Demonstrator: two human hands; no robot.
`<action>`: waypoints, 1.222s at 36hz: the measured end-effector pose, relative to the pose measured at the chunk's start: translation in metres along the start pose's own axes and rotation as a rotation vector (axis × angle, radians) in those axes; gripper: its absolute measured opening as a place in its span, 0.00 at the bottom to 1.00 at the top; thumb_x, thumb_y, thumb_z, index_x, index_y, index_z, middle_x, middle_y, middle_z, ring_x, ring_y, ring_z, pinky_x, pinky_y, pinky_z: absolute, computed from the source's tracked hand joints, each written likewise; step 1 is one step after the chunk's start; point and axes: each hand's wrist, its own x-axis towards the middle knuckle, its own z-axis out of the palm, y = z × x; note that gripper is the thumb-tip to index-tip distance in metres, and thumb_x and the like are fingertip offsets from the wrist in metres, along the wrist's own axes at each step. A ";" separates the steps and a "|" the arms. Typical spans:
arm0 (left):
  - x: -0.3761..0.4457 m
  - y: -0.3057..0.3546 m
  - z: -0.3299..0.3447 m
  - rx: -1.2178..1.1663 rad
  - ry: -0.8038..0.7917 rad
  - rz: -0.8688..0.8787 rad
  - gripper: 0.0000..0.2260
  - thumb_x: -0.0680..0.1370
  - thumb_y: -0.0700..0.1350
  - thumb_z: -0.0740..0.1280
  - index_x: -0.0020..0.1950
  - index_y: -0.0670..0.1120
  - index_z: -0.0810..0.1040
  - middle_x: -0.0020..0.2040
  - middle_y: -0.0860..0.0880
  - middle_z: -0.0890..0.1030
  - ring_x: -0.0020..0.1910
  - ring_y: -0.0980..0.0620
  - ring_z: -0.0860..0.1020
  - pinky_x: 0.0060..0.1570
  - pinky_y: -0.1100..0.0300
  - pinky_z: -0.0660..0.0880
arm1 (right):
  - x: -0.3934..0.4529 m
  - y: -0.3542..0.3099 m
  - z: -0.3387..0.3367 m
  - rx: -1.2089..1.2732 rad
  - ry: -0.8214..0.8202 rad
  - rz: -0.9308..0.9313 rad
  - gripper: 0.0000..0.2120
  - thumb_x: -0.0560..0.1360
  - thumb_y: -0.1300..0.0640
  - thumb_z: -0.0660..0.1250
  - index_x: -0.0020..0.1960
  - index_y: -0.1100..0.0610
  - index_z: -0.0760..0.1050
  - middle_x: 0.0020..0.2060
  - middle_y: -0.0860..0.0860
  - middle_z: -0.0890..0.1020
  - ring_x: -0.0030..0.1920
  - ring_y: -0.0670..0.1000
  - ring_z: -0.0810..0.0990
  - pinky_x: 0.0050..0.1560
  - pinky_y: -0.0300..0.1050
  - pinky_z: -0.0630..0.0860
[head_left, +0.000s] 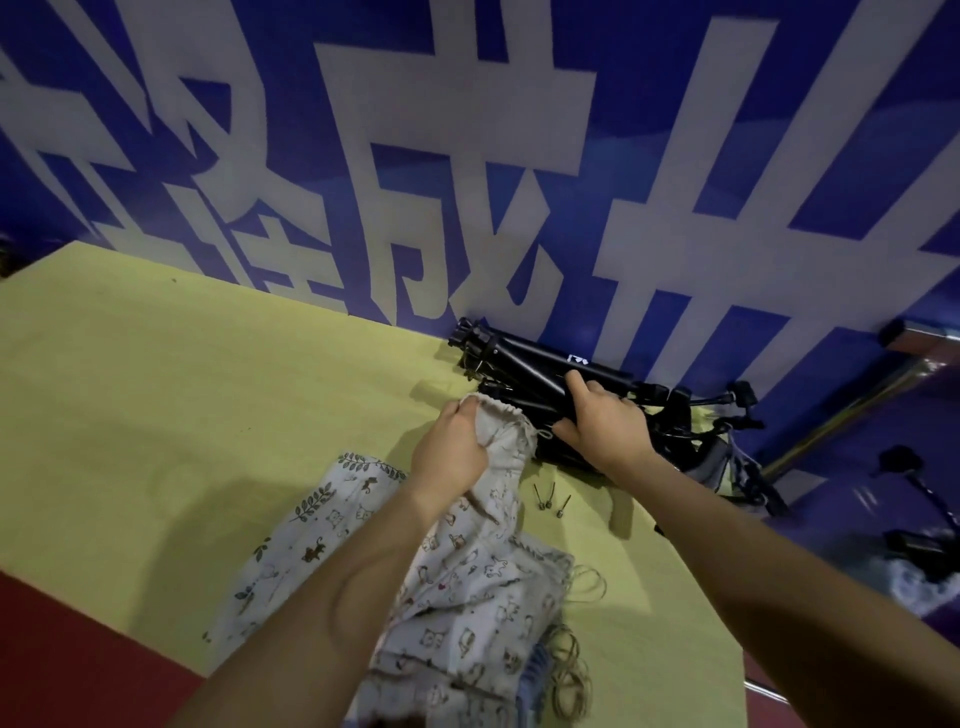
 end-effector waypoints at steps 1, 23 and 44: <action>-0.002 0.000 -0.001 -0.012 0.006 -0.001 0.29 0.78 0.36 0.60 0.77 0.44 0.54 0.75 0.46 0.59 0.68 0.45 0.69 0.62 0.53 0.71 | -0.004 -0.001 -0.003 0.010 0.015 -0.002 0.20 0.76 0.49 0.63 0.62 0.55 0.62 0.51 0.56 0.77 0.50 0.59 0.78 0.42 0.47 0.67; -0.034 0.002 -0.011 -0.132 0.010 0.020 0.22 0.72 0.36 0.67 0.66 0.41 0.69 0.65 0.43 0.71 0.60 0.44 0.74 0.61 0.53 0.72 | -0.096 -0.012 -0.041 0.109 0.140 0.005 0.22 0.74 0.47 0.62 0.65 0.50 0.62 0.48 0.54 0.81 0.47 0.60 0.79 0.39 0.48 0.71; -0.066 0.021 -0.011 0.158 -0.122 0.231 0.38 0.73 0.31 0.60 0.78 0.48 0.47 0.78 0.54 0.49 0.75 0.51 0.58 0.66 0.53 0.70 | -0.118 -0.002 -0.036 -0.389 -0.052 -0.186 0.21 0.75 0.58 0.60 0.67 0.53 0.62 0.50 0.55 0.79 0.49 0.59 0.79 0.41 0.46 0.68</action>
